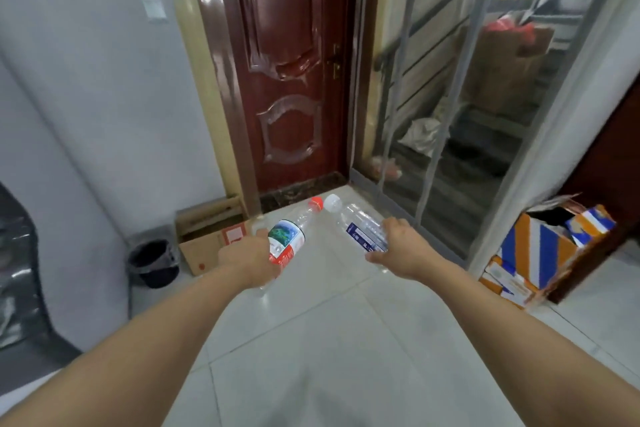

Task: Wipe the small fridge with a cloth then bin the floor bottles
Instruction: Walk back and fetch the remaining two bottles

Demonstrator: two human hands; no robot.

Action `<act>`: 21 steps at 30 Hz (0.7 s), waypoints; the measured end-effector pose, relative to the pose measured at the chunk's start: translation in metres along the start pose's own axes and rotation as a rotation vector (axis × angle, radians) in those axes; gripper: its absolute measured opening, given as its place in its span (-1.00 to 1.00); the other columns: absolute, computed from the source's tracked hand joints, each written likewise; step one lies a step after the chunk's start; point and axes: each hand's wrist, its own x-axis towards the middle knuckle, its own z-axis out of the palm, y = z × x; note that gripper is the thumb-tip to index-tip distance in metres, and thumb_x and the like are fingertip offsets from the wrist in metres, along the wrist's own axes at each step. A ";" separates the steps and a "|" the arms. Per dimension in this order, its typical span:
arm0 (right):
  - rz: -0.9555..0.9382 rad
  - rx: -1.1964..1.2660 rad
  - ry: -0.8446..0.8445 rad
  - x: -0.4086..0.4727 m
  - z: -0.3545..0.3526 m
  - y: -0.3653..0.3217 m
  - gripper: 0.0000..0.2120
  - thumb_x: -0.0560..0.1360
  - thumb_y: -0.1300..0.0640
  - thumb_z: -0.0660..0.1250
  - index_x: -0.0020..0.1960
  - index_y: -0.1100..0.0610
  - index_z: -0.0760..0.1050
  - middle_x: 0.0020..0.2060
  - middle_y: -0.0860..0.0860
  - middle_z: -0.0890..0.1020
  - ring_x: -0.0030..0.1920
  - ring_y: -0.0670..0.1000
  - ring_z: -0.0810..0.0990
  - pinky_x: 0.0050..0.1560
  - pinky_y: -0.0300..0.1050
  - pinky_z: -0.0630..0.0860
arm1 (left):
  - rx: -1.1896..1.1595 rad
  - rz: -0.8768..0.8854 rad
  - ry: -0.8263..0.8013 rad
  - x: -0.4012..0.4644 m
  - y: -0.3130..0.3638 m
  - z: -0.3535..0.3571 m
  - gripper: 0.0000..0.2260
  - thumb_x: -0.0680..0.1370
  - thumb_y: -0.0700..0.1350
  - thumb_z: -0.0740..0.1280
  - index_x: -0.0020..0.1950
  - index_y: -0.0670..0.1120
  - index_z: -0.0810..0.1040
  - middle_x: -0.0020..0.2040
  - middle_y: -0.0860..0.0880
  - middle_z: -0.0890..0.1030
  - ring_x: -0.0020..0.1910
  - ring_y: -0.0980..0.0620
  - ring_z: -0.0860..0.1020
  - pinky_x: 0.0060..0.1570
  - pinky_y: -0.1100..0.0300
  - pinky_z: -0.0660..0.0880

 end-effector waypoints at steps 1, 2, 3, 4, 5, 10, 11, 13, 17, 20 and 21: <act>-0.012 0.001 -0.010 0.021 -0.001 0.003 -0.41 0.42 -0.09 0.41 0.31 0.13 0.27 0.22 0.09 0.40 0.06 0.07 0.50 0.07 -0.04 0.51 | 0.003 -0.024 0.000 0.018 0.004 0.000 -0.49 0.45 0.18 0.26 0.31 -0.05 0.31 0.18 -0.03 0.56 0.14 -0.06 0.55 0.04 0.12 0.46; -0.023 0.004 -0.019 0.043 -0.003 0.006 -0.40 0.42 -0.08 0.42 0.31 0.14 0.27 0.22 0.09 0.40 0.06 0.08 0.50 0.08 -0.03 0.52 | 0.003 -0.041 -0.003 0.037 0.008 0.000 -0.50 0.45 0.18 0.27 0.28 -0.05 0.33 0.16 -0.02 0.57 0.12 -0.06 0.56 -0.01 0.14 0.45; -0.036 0.007 -0.026 0.065 -0.006 0.008 -0.40 0.42 -0.08 0.42 0.32 0.14 0.27 0.22 0.10 0.40 0.07 0.09 0.50 0.08 -0.02 0.53 | 0.001 -0.055 0.000 0.056 0.011 -0.001 -0.51 0.44 0.19 0.28 0.26 -0.05 0.35 0.15 -0.02 0.57 0.11 -0.05 0.56 -0.06 0.15 0.43; -0.052 0.005 -0.032 0.089 -0.008 0.010 -0.40 0.42 -0.07 0.42 0.32 0.15 0.27 0.23 0.11 0.40 0.09 0.10 0.50 0.09 -0.02 0.52 | -0.005 -0.067 0.003 0.076 0.015 -0.002 -0.50 0.43 0.21 0.28 0.25 -0.04 0.36 0.16 -0.03 0.57 0.11 -0.06 0.56 -0.08 0.16 0.41; -0.069 -0.002 -0.037 0.112 -0.010 0.011 -0.39 0.42 -0.07 0.42 0.33 0.16 0.26 0.24 0.12 0.39 0.11 0.11 0.50 0.10 -0.03 0.50 | -0.023 -0.078 0.007 0.098 0.018 -0.002 -0.49 0.43 0.22 0.29 0.25 -0.04 0.36 0.16 -0.03 0.57 0.11 -0.06 0.56 -0.07 0.15 0.41; -0.126 -0.065 -0.077 0.237 -0.019 0.016 -0.38 0.43 -0.07 0.41 0.34 0.17 0.25 0.26 0.13 0.38 0.19 0.13 0.47 0.17 -0.04 0.43 | -0.119 -0.139 0.003 0.219 0.033 0.000 -0.41 0.41 0.24 0.31 0.31 -0.06 0.31 0.20 -0.05 0.55 0.12 -0.08 0.56 -0.07 0.14 0.41; -0.138 -0.076 -0.082 0.263 -0.023 0.017 -0.38 0.43 -0.07 0.41 0.34 0.18 0.25 0.26 0.14 0.38 0.19 0.13 0.46 0.18 -0.03 0.43 | -0.120 -0.150 -0.003 0.242 0.037 -0.001 -0.40 0.41 0.24 0.31 0.32 -0.06 0.30 0.21 -0.05 0.55 0.13 -0.08 0.56 -0.05 0.14 0.42; -0.146 -0.075 -0.084 0.308 -0.031 0.020 -0.37 0.44 -0.06 0.41 0.35 0.19 0.25 0.27 0.14 0.37 0.21 0.13 0.45 0.18 -0.05 0.42 | -0.106 -0.169 -0.010 0.283 0.044 -0.005 -0.38 0.41 0.24 0.31 0.35 -0.06 0.30 0.23 -0.05 0.54 0.16 -0.07 0.54 0.04 0.09 0.47; -0.175 -0.072 -0.104 0.395 -0.042 0.024 -0.37 0.42 -0.06 0.42 0.34 0.18 0.26 0.26 0.14 0.39 0.20 0.11 0.46 0.18 -0.06 0.42 | -0.096 -0.197 -0.020 0.356 0.056 -0.021 -0.39 0.43 0.22 0.31 0.37 -0.06 0.27 0.24 -0.06 0.53 0.16 -0.07 0.54 0.10 0.07 0.50; -0.222 -0.082 -0.127 0.465 -0.045 0.020 -0.41 0.40 -0.06 0.43 0.29 0.16 0.29 0.22 0.12 0.42 0.15 0.10 0.49 0.15 -0.04 0.47 | -0.135 -0.225 -0.032 0.408 0.056 -0.033 -0.47 0.45 0.20 0.29 0.31 -0.04 0.33 0.21 -0.05 0.56 0.13 -0.06 0.56 0.14 0.03 0.51; -0.250 -0.079 -0.132 0.490 -0.045 0.017 -0.42 0.39 -0.06 0.44 0.27 0.16 0.30 0.20 0.12 0.42 0.13 0.09 0.49 0.13 -0.04 0.48 | -0.146 -0.248 -0.031 0.425 0.054 -0.037 -0.48 0.45 0.21 0.29 0.30 -0.03 0.35 0.20 -0.05 0.56 0.12 -0.06 0.57 0.13 0.04 0.51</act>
